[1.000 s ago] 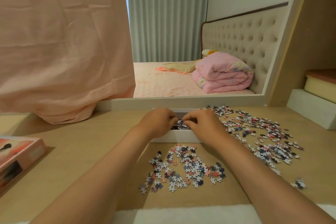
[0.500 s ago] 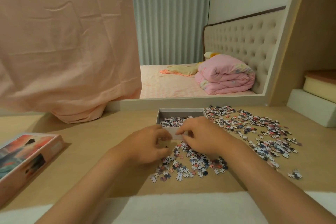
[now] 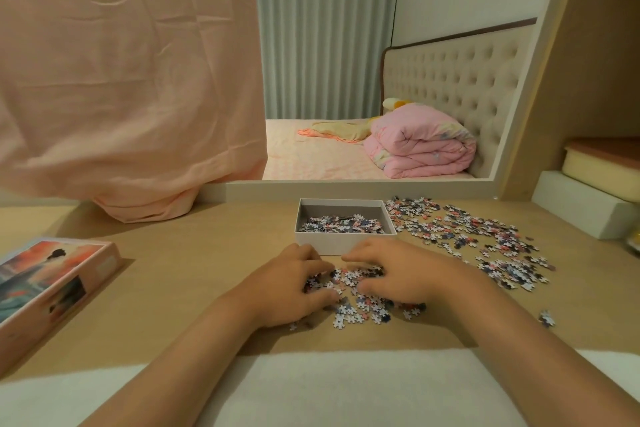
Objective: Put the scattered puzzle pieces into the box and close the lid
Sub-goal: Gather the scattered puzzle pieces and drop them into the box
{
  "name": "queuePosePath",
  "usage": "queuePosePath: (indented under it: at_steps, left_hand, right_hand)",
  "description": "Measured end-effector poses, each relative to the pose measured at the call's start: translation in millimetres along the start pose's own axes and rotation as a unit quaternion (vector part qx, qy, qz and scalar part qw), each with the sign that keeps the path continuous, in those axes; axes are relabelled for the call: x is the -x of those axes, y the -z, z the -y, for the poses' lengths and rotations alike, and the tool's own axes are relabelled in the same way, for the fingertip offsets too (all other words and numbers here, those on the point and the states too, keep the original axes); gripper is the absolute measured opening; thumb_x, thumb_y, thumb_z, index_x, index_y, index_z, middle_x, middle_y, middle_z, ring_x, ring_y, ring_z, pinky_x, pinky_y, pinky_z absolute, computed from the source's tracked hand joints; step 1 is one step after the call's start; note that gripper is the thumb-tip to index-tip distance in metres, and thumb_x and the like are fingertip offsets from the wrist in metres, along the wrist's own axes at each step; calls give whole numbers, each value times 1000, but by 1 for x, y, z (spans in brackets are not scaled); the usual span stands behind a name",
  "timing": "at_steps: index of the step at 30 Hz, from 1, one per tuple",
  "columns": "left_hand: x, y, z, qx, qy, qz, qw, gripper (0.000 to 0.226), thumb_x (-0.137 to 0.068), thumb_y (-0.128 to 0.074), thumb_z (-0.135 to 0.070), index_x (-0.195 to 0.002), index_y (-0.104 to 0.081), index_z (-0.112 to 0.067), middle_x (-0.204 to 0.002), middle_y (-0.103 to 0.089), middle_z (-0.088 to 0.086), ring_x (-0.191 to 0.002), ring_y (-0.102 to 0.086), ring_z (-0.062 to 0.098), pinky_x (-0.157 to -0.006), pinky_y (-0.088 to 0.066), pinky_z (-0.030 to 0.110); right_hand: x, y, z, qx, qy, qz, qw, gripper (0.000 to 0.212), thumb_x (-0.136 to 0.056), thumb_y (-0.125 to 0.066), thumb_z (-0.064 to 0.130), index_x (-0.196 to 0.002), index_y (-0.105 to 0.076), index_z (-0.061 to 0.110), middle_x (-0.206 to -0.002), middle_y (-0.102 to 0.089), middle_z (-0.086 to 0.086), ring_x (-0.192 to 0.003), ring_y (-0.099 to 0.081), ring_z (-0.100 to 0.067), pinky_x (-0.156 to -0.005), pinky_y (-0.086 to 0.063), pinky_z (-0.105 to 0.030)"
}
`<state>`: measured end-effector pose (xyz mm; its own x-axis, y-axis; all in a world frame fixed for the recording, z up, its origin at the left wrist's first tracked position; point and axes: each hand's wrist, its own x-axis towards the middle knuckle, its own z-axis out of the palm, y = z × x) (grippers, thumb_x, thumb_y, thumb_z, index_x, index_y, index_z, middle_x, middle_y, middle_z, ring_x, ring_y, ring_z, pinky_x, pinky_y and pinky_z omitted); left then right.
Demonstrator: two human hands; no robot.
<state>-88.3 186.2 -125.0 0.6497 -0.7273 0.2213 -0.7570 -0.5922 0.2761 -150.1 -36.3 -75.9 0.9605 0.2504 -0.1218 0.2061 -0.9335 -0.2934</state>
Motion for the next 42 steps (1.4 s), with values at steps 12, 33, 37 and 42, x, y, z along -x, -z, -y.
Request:
queuePosePath:
  at_steps: [12,33,37,42]
  left_hand:
    - [-8,-7,-8,1,1,-33,999,33,-94,-59,-42,-124,-65,-28,-112,-55,-6,-106,-51,12,-91,-45,30]
    - [-60,34,4,100,31,-69,992,9,-92,-67,-26,-96,-71,-19,-78,-65,-2,-67,-54,11,-61,-40,24]
    - [-79,38,11,138,62,-113,982,9,-93,-64,-25,-97,-70,-19,-81,-67,-1,-72,-59,14,-64,-43,28]
    - [-88,24,23,126,48,-136,981,20,-96,-58,-12,-110,-72,-16,-92,-67,-2,-75,-58,7,-68,-46,24]
  right_hand:
    - [-16,-11,7,30,-51,11,998,55,-91,-64,50,-142,-50,39,-137,-44,-2,-129,-40,-22,-108,-39,-43]
    - [-32,17,-1,-216,-56,-201,954,9,-88,-74,18,-97,-77,17,-71,-71,2,-45,-58,-9,-47,-48,-19]
    - [-59,22,-9,-207,-78,-285,933,11,-87,-76,24,-97,-75,19,-80,-72,0,-59,-61,-12,-58,-53,-24]
    - [-85,7,-16,-164,-64,-303,936,22,-92,-70,22,-113,-75,20,-100,-74,0,-86,-62,-12,-74,-44,-22]
